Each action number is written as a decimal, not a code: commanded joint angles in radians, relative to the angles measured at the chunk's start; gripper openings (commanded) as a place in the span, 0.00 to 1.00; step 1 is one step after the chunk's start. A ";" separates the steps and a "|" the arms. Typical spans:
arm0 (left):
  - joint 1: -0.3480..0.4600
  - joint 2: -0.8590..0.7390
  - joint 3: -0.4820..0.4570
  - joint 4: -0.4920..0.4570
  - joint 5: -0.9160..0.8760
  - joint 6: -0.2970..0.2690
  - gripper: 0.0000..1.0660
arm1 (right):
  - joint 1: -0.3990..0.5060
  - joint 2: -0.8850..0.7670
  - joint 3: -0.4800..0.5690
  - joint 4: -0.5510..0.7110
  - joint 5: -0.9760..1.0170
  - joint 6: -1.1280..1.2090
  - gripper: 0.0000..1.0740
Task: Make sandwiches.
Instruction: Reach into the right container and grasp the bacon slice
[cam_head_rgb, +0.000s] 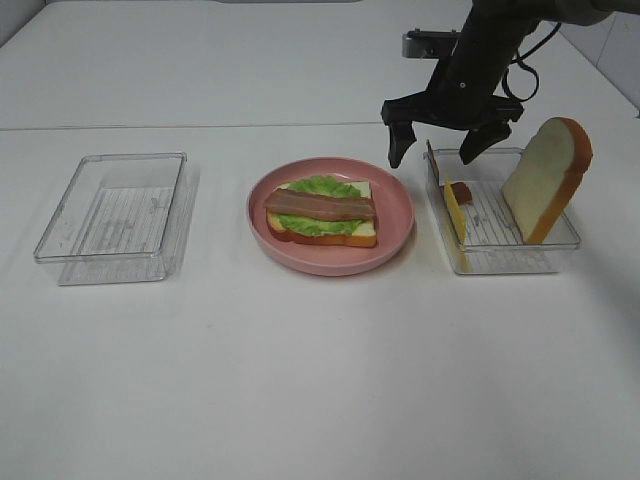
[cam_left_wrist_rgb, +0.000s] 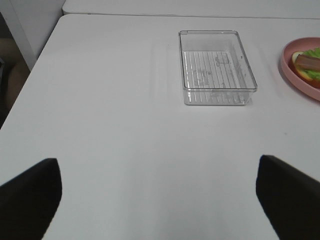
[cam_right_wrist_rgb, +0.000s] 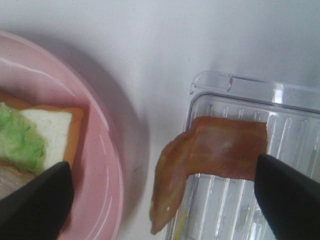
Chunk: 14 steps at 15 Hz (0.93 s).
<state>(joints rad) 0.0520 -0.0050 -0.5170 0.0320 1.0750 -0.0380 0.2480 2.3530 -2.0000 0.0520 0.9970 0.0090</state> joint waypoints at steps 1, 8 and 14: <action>0.001 -0.017 0.001 -0.008 -0.004 0.000 0.94 | -0.003 0.004 -0.009 -0.006 0.004 -0.009 0.84; 0.001 -0.017 0.001 -0.008 -0.004 0.000 0.94 | -0.003 0.004 -0.009 -0.043 -0.002 0.017 0.09; 0.001 -0.017 0.001 -0.008 -0.004 0.000 0.94 | -0.003 0.004 -0.009 -0.052 0.019 -0.003 0.00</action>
<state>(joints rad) 0.0520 -0.0050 -0.5170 0.0320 1.0750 -0.0380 0.2480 2.3530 -2.0020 0.0000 1.0090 0.0120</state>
